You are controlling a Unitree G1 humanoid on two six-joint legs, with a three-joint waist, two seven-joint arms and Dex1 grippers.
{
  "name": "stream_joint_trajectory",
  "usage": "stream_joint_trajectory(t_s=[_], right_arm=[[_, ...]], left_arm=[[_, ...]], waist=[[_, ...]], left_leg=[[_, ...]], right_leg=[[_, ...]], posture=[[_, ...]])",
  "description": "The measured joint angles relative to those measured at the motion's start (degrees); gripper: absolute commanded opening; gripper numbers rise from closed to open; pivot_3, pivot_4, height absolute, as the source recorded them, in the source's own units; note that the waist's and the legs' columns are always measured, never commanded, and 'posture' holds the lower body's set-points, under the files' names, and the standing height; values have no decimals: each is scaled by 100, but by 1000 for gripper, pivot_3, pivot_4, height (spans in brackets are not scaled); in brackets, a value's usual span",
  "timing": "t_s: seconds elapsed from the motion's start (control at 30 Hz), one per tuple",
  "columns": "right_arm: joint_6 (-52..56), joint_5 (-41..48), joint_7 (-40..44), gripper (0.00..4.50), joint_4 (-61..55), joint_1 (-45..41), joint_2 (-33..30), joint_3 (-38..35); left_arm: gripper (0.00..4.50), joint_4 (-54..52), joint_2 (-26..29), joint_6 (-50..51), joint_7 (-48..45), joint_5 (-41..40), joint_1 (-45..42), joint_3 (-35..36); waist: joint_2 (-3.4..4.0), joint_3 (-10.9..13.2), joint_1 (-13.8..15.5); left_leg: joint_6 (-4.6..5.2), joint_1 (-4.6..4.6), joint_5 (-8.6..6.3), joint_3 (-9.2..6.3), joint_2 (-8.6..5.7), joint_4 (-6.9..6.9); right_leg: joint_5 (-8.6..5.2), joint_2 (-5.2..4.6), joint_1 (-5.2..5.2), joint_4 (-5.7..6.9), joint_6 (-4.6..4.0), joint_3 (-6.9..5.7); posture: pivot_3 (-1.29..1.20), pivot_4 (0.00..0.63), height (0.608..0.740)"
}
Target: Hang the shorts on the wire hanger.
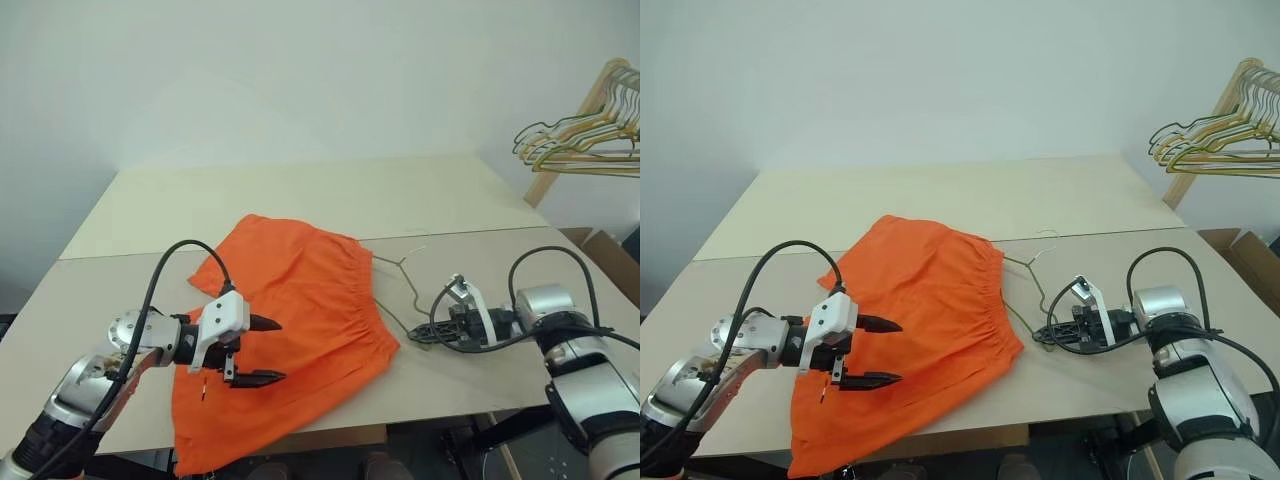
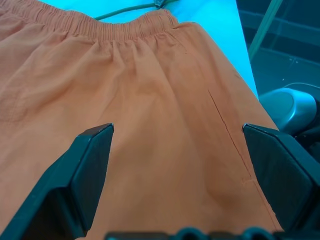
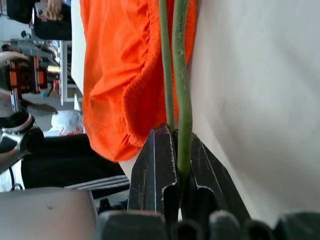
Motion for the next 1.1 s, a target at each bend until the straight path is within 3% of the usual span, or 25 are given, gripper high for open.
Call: stream_joint_trajectory(t_s=[0.2, 0.3, 0.4, 0.63, 0.83, 1.0, 1.1], right_arm=[[-296, 4, -382, 0, 233, -37, 170, -777], [-498, 61, -565, 0, -381, 303, 193, -1136], [-966, 63, -1263, 0, -1601, 873, 325, -1549], [-2018, -140, -2225, 0, -3584, 1513, 379, -1653], [-2748, -517, -2497, 0, -4230, 1584, 243, -1543], [-3126, -831, -2472, 0, -4596, 1663, 27, -1265], [-3272, -965, -2478, 0, -4725, 1723, -39, -1154]], left_arm=[[4472, 0, -39, -9, 81, 66, 32, -1], [4472, -2, -50, -15, 100, 85, 72, -3], [4472, 2, -62, -17, 94, 87, 60, -8], [4472, 737, -508, -350, 325, 119, -656, 148], [4472, 1941, -609, -624, 339, -27, -2172, 770], [4472, 3726, 77, -1124, -1063, 44, -4076, 766], [4472, 4825, 122, -1533, -1753, 368, -5086, 490]], waist=[[2, -1, 18], [2, -1, 29], [4, -1, 34], [11, -4, 33], [6, -3, 23], [4, -1, -34], [-1, 2, -67]], left_leg=[[-21, -6, 12, -2, -3, -2], [-18, -11, 9, -3, -3, -2], [-1, -11, -1, -4, -3, -2], [-2, -6, 0, -3, -7, 0], [-30, -16, 17, -4, -10, 9], [-36, -23, 20, -3, -13, 13], [-32, -23, 19, -6, -16, 18]], right_leg=[[0, -5, -8, 1, 0, -1], [0, -6, -10, 1, 1, -1], [0, -5, -11, 5, 1, -2], [1, -1, -7, 5, 3, -3], [3, 0, -15, 2, 6, -12], [3, 7, -19, 2, 6, -13], [3, 10, -11, 1, 8, -17]], posture=[[10, 0, 740], [1, 0, 740], [-9, 0, 740], [-24, 0, 740], [-16, 0, 740], [-9, 0, 740], [-10, 0, 740]])
